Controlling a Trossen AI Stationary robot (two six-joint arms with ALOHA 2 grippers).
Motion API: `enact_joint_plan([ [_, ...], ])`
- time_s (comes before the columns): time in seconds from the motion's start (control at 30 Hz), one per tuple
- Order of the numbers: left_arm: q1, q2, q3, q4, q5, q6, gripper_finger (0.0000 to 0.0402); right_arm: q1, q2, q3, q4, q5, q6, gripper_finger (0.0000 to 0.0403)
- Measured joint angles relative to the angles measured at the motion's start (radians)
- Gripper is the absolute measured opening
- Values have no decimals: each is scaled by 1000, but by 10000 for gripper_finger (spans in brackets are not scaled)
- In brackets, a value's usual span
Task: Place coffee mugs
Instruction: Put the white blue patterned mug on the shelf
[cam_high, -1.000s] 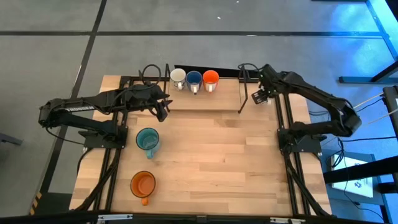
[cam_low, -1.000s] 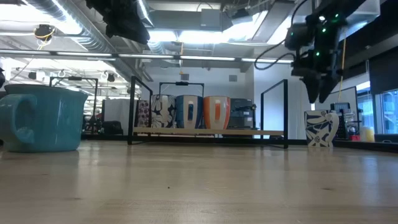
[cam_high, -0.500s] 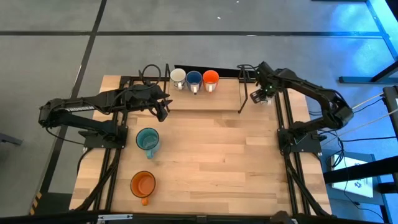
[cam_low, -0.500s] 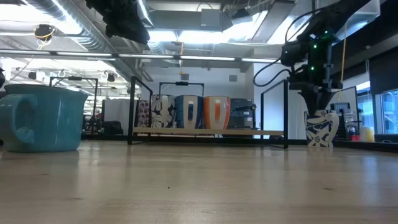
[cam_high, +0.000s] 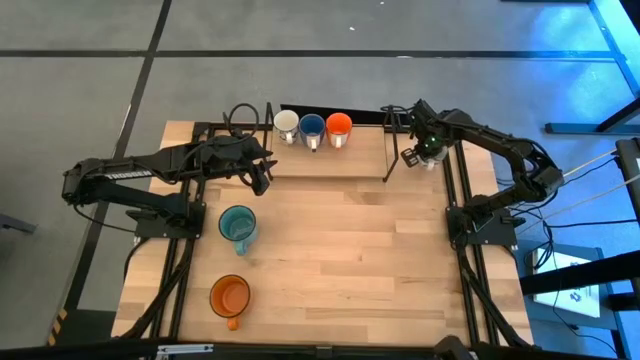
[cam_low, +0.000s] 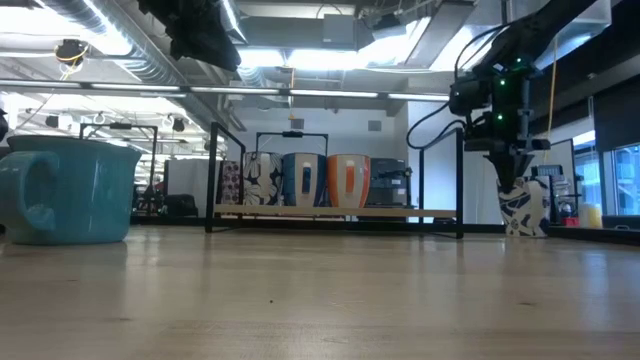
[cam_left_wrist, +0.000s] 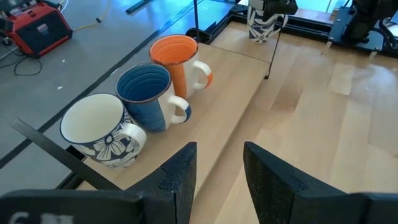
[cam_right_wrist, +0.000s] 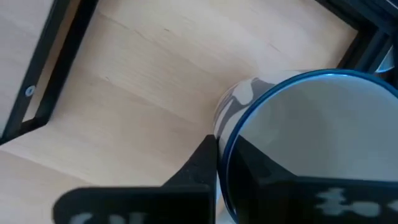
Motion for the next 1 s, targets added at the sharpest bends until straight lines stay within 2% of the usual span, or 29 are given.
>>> enact_joint_plan([
  [0.17,0,0,0,0,0,0,126,14,-68,-1,-26,-5,13,7],
  [0.37,0,0,0,0,0,0,126,127,-213,21,-125,-2,71,9],
  [0.67,0,0,0,1,0,1,126,408,-360,29,-253,-23,281,7],
  [1.0,0,0,0,1,0,0,126,746,-353,29,-238,-24,442,5],
])
